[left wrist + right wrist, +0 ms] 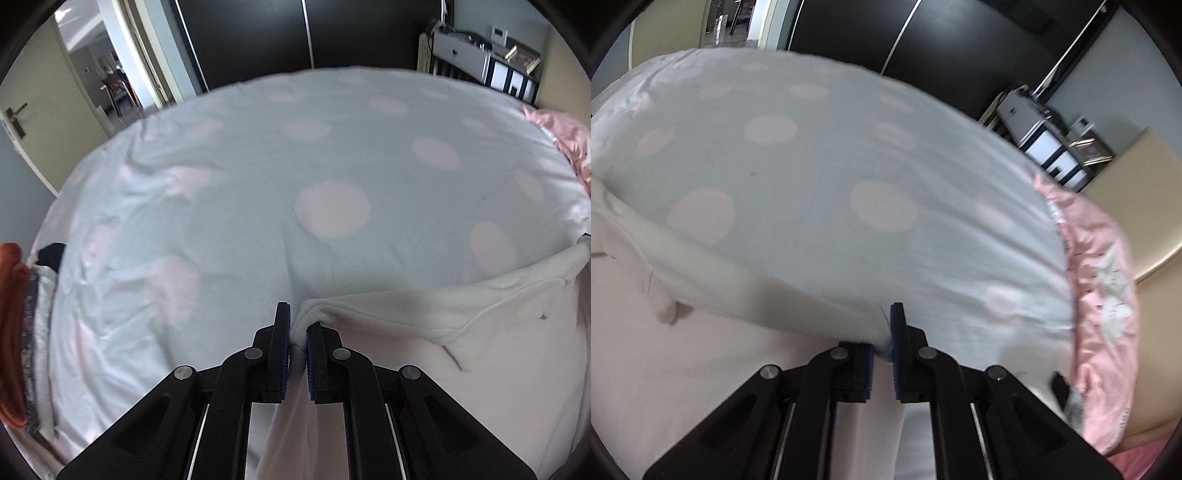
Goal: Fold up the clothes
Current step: 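Lay the lifted sweater flat onto the bed with both tools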
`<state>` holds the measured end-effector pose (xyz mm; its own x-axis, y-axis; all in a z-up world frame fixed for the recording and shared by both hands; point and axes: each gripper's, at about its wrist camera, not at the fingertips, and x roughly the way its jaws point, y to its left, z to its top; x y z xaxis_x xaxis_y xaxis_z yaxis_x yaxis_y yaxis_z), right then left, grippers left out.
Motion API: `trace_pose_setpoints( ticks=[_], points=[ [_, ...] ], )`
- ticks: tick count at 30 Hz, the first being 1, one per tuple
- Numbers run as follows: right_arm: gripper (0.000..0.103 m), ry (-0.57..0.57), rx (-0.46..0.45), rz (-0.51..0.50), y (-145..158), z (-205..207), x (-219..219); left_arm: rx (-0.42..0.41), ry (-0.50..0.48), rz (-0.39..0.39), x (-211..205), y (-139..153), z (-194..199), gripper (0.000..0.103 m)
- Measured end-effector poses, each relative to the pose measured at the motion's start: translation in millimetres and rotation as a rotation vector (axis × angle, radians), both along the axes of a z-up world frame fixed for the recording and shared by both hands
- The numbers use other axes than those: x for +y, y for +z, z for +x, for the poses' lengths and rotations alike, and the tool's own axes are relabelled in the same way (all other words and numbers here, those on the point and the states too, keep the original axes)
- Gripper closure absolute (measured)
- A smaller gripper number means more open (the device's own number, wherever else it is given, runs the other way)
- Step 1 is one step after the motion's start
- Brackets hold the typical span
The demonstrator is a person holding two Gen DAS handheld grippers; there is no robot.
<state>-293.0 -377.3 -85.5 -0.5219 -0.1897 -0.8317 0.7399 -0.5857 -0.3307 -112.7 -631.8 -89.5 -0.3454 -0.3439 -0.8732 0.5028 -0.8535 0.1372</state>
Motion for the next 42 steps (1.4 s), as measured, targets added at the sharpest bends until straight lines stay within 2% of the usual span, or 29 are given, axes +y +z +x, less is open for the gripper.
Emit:
trace_pose_setpoints(
  ticks=[4, 9, 11, 13, 17, 20, 23, 26, 27, 28, 30, 31, 37, 40, 42],
  points=[
    [0.095, 0.021, -0.069, -0.014, -35, -14, -4, -0.002, -0.023, 0.021, -5, -26, -3, 0.094],
    [0.092, 0.043, -0.165, -0.043, -35, -25, 4, 0.018, -0.081, 0.037, -3, -23, 0, 0.092],
    [0.085, 0.039, -0.204, -0.023, -31, -30, 6, 0.023, -0.105, 0.057, -1, -18, 4, 0.089],
    [0.070, 0.018, -0.236, -0.006, -25, -33, 10, 0.028, -0.106, 0.089, -1, -12, 11, 0.077],
    [0.069, -0.030, -0.286, -0.005, -7, -30, 23, 0.045, -0.104, 0.091, 4, 7, 29, 0.058],
    [0.068, -0.039, -0.296, -0.031, 10, -15, 37, 0.095, -0.080, 0.103, 10, 30, 46, 0.055],
    [0.068, -0.036, -0.262, -0.069, 29, 10, 48, 0.149, -0.087, 0.125, 19, 49, 61, 0.055],
    [0.069, -0.006, -0.202, -0.135, 48, 33, 53, 0.176, -0.141, 0.085, 41, 60, 69, 0.055],
    [0.073, 0.007, -0.193, -0.149, 50, 39, 51, 0.171, -0.165, 0.084, 50, 59, 68, 0.055],
    [0.081, 0.020, -0.188, -0.161, 51, 45, 49, 0.159, -0.191, 0.097, 58, 55, 66, 0.055],
    [0.086, 0.054, -0.226, -0.159, 43, 56, 39, 0.121, -0.216, 0.113, 70, 42, 61, 0.055],
    [0.092, 0.063, -0.238, -0.157, 38, 61, 34, 0.100, -0.224, 0.119, 76, 33, 57, 0.055],
    [0.093, 0.094, -0.320, -0.160, -7, 72, 7, 0.045, -0.256, 0.166, 98, -13, 30, 0.055],
    [0.093, 0.102, -0.349, -0.164, -26, 68, -8, 0.073, -0.256, 0.162, 94, -23, 13, 0.055],
    [0.093, 0.119, -0.342, -0.206, -27, 63, -17, 0.103, -0.255, 0.170, 89, -23, 0, 0.055]
  ],
)
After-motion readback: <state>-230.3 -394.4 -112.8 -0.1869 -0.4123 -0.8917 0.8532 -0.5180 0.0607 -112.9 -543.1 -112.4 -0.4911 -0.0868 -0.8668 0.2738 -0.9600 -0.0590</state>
